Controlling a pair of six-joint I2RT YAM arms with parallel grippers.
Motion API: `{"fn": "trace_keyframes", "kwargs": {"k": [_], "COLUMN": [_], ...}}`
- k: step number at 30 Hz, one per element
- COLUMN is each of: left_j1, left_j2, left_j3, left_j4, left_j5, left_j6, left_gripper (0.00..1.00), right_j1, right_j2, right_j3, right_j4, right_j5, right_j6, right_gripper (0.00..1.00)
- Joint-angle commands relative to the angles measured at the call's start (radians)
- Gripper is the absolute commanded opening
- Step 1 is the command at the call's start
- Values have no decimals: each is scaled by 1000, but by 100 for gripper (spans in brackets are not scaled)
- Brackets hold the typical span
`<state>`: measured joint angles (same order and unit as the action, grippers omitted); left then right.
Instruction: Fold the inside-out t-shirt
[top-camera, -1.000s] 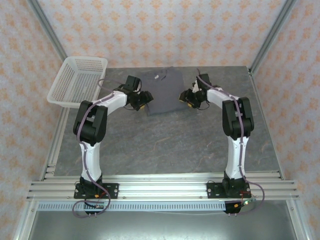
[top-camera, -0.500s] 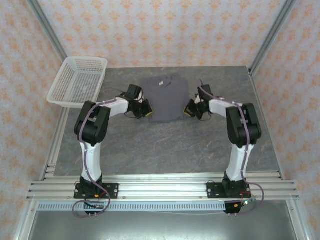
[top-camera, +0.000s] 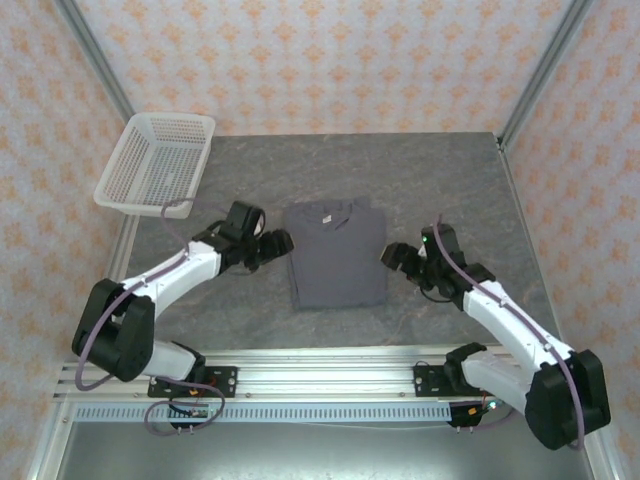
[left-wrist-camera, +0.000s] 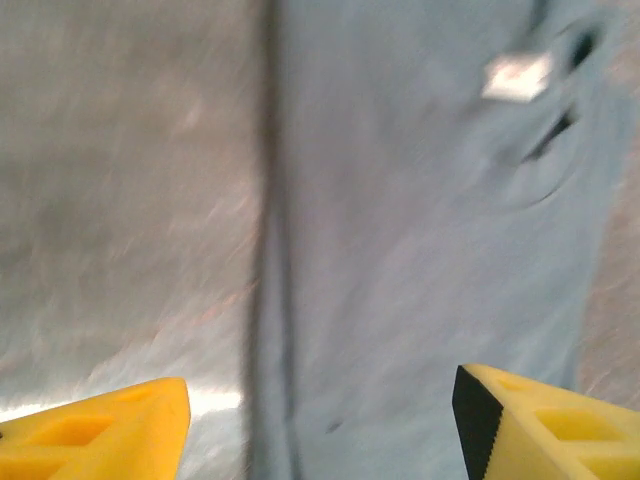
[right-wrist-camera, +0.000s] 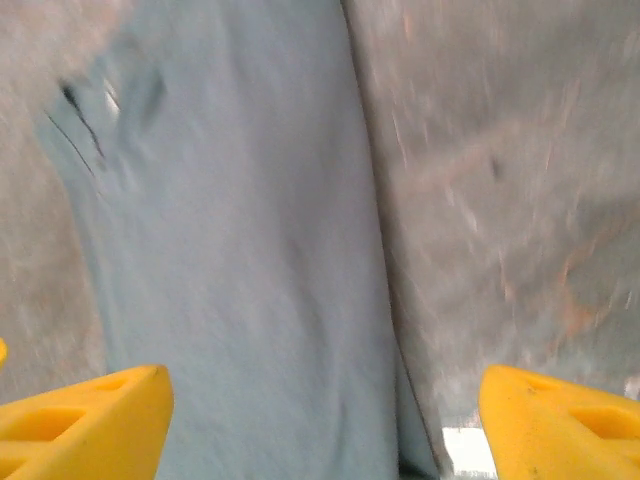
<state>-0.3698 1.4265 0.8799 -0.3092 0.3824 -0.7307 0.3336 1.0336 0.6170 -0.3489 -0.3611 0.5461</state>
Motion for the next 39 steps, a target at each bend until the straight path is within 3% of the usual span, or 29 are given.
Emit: {"fn": "trace_keyframes", "kwargs": {"k": [1, 6, 12, 14, 19, 24, 31, 39], "left_j1": [22, 66, 103, 104, 103, 100, 99, 98], "left_j2": [138, 331, 519, 556, 628, 643, 715, 735], "left_j3": [149, 317, 458, 473, 511, 513, 529, 555], "left_j4": [-50, -18, -32, -13, 17, 56, 139, 184], "left_j5": [-97, -128, -86, -49, 37, 78, 188, 244], "left_j6": [106, 145, 172, 170, 143, 132, 86, 58], "left_gripper": [71, 73, 78, 78, 71, 66, 60, 26], "right_j1": [-38, -76, -80, -80, -70, -57, -57, -40], "right_j2": [205, 675, 940, 978, 1028, 1011, 1098, 1166], "right_j3": [148, 516, 731, 758, 796, 785, 851, 941], "right_j4": [55, 7, 37, 48, 54, 72, 40, -7], "right_j5": [122, 35, -25, -48, -163, -182, -175, -301], "right_j6": [-170, -286, -276, -268, -240, -224, -236, -228], "right_gripper": [80, 67, 66, 66, 51, 49, 52, 43]}}
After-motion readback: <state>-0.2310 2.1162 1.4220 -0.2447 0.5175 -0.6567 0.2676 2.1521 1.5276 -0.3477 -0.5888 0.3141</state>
